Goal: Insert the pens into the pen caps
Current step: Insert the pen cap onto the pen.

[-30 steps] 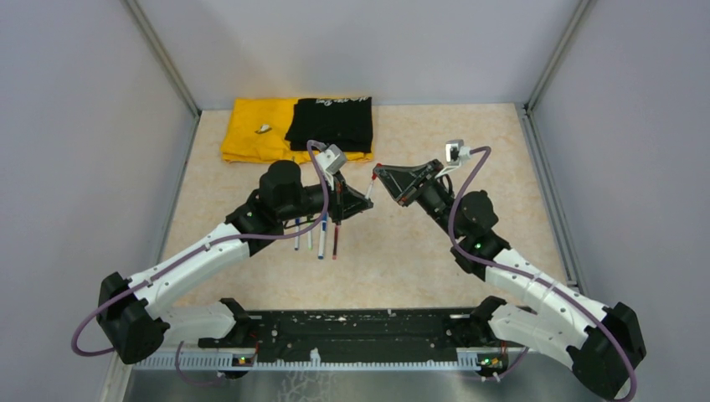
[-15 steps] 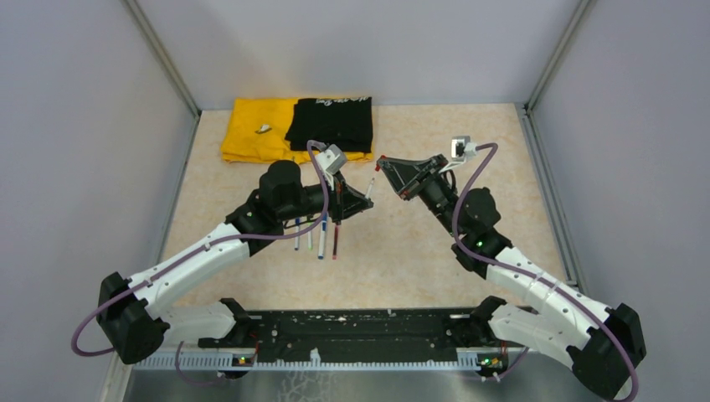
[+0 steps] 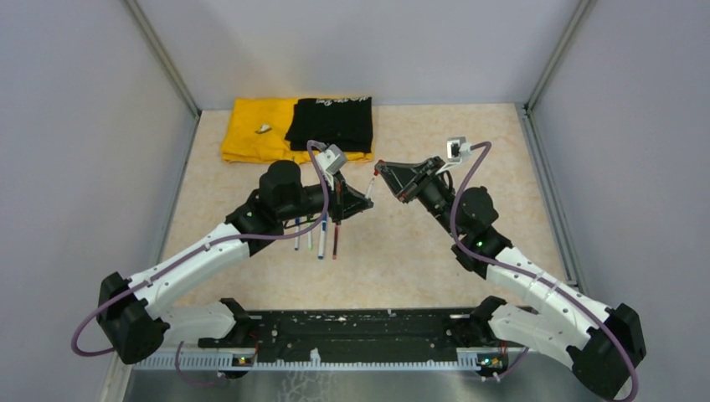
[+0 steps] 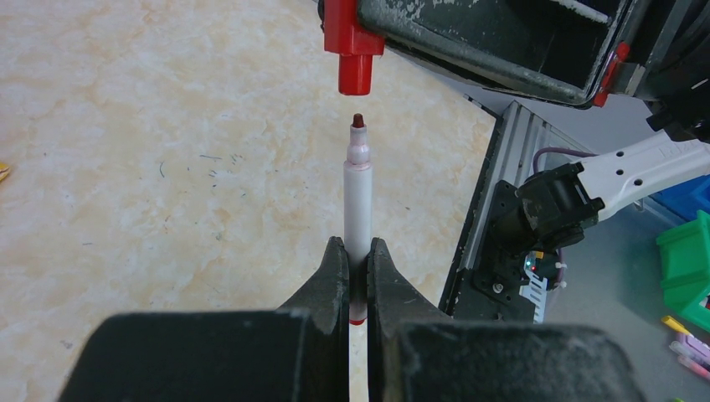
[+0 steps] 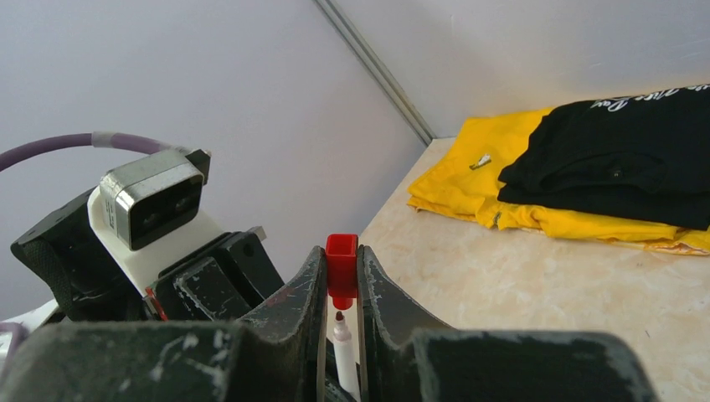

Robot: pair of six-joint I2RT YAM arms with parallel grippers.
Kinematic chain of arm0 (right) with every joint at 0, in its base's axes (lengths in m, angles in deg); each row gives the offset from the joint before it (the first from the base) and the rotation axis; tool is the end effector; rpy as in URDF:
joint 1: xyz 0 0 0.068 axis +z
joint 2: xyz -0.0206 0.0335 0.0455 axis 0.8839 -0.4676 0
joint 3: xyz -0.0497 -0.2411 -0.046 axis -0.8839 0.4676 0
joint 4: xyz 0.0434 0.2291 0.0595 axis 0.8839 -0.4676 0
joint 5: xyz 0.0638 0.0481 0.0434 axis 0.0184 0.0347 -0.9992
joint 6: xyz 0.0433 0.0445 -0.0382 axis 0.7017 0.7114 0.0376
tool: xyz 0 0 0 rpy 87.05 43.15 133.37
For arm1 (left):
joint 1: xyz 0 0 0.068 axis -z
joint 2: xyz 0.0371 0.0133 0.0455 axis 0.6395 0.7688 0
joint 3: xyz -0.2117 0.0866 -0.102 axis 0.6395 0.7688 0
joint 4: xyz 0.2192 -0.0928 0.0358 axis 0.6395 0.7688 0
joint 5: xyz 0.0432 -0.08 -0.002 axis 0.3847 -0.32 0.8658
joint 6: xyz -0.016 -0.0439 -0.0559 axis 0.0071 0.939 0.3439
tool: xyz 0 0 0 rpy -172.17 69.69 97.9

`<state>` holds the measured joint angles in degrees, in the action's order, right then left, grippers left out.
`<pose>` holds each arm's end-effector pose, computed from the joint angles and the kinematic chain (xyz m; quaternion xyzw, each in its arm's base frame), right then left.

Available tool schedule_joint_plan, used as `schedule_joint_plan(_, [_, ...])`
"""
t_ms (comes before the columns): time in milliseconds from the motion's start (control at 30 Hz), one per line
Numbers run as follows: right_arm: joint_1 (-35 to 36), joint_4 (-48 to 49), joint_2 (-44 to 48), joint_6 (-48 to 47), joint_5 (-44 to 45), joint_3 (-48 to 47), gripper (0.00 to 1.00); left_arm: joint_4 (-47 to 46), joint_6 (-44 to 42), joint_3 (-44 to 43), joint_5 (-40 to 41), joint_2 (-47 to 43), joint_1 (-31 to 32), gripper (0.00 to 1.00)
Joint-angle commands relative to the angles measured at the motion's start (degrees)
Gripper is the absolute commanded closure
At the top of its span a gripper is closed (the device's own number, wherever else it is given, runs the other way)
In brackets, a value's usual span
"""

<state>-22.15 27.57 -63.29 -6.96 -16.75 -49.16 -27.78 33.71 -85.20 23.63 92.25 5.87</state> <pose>0.1785 0.1495 0.3437 -0.0042 0.6040 0.5080 0.6141 0.1827 -0.2204 0.3220 0.3286 0.6829 -0.4464 0.4759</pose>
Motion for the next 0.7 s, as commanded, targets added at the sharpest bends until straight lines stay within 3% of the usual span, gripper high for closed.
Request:
schedule_joint_plan(0, [-0.24, 0.97, -0.14, -0.58, -2.12, -2.7, 1.0, -0.98, -0.82, -1.27, 0.01, -1.08, 0.29, 1.0])
schedule_joint_plan(667, [-0.24, -1.57, -0.65, -1.68, -4.01, -3.4, 1.0, -0.84, -0.9, -1.16, 1.07, -1.26, 0.26, 1.0])
